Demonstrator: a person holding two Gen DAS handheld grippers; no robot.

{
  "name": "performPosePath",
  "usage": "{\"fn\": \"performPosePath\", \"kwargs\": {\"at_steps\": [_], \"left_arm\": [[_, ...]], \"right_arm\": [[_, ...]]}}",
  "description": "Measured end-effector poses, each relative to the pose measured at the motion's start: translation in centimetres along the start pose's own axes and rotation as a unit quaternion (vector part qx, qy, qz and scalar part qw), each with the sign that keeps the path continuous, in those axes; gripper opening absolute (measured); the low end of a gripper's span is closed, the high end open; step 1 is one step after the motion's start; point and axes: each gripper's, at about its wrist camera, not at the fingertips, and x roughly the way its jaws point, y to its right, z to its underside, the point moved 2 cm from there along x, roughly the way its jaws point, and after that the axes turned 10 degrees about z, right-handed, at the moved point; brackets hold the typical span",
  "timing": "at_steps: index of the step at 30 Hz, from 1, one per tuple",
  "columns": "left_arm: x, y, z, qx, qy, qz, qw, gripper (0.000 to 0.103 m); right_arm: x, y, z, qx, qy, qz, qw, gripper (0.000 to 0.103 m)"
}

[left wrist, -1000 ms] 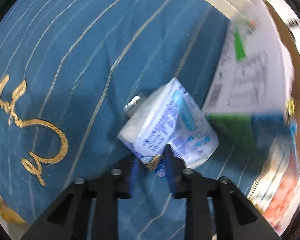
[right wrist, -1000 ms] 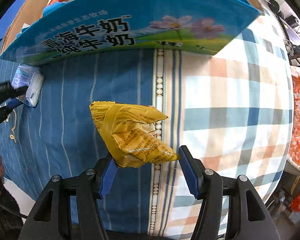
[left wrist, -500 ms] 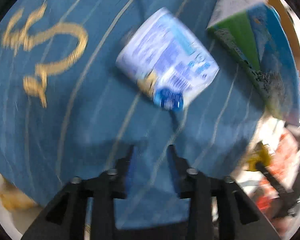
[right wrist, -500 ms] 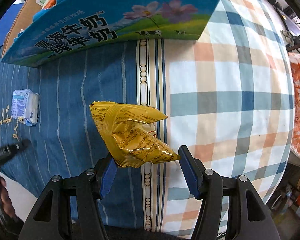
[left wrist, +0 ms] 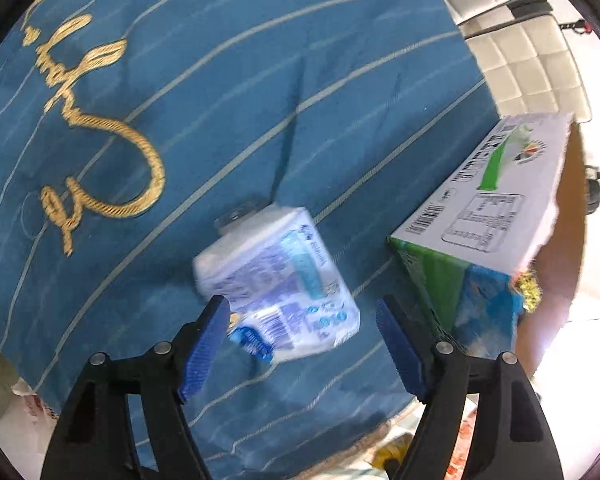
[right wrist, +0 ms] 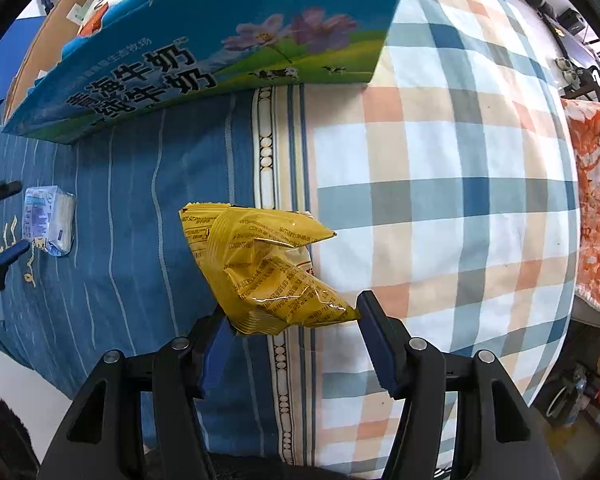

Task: Organize snacks
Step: 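Lift the yellow pack and tissue pack and carry them toward the cardboard box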

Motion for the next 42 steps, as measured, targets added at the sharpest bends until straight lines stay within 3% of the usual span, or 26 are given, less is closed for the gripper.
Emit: {"fn": "performPosePath", "kwargs": {"at_steps": [5,9,12,17,18,20,24,27,29,32,36,42], "left_arm": [[3.2,1.3,0.0,0.036,0.004,-0.075,0.9965,0.074],[4.7,1.8,0.9,0.095,-0.020,-0.132,0.9864,0.075],[5.2,2.0,2.2,0.151,-0.038,-0.176,0.9720,0.075],[5.6,1.0,6.3,0.258,-0.065,-0.251,0.9308,0.075],[5.6,0.8,6.9,0.269,-0.071,-0.256,0.9258,0.075],[4.2,0.5,8.3,0.274,-0.068,-0.239,0.9292,0.075],[-0.5,-0.1,8.9,0.239,-0.033,-0.161,0.9571,0.075],[-1.9,-1.1,7.2,0.207,-0.021,-0.139,0.9683,0.077],[-2.4,-3.2,6.2,0.176,-0.033,-0.124,0.9760,0.077],[-0.1,-4.3,4.0,0.128,-0.065,-0.099,0.9846,0.077],[1.5,-3.9,3.2,0.129,-0.069,-0.092,0.9849,0.077],[3.3,-1.7,3.6,0.169,-0.071,-0.130,0.9745,0.080]], "right_arm": [[-0.6,1.0,0.2,0.010,0.005,0.006,1.000,0.062],[-1.1,1.6,0.3,0.012,0.012,0.009,1.000,0.062],[-1.2,1.8,0.3,0.013,0.015,0.009,1.000,0.062],[-1.0,1.9,0.5,0.011,0.011,0.000,1.000,0.062],[-0.8,1.7,0.6,0.010,0.010,-0.001,1.000,0.062],[-0.4,1.5,0.5,0.010,0.006,-0.008,1.000,0.062],[0.0,1.1,0.3,0.007,-0.001,-0.022,1.000,0.062],[0.2,0.2,0.1,0.000,0.001,-0.022,1.000,0.062],[0.3,-0.5,-0.1,-0.007,0.001,-0.021,1.000,0.062],[0.0,-1.5,-0.3,-0.018,0.003,-0.019,1.000,0.062],[-0.6,-2.4,-0.5,-0.029,0.009,-0.017,0.999,0.062],[-0.8,-2.8,-0.6,-0.032,0.011,-0.012,0.999,0.062]]}}
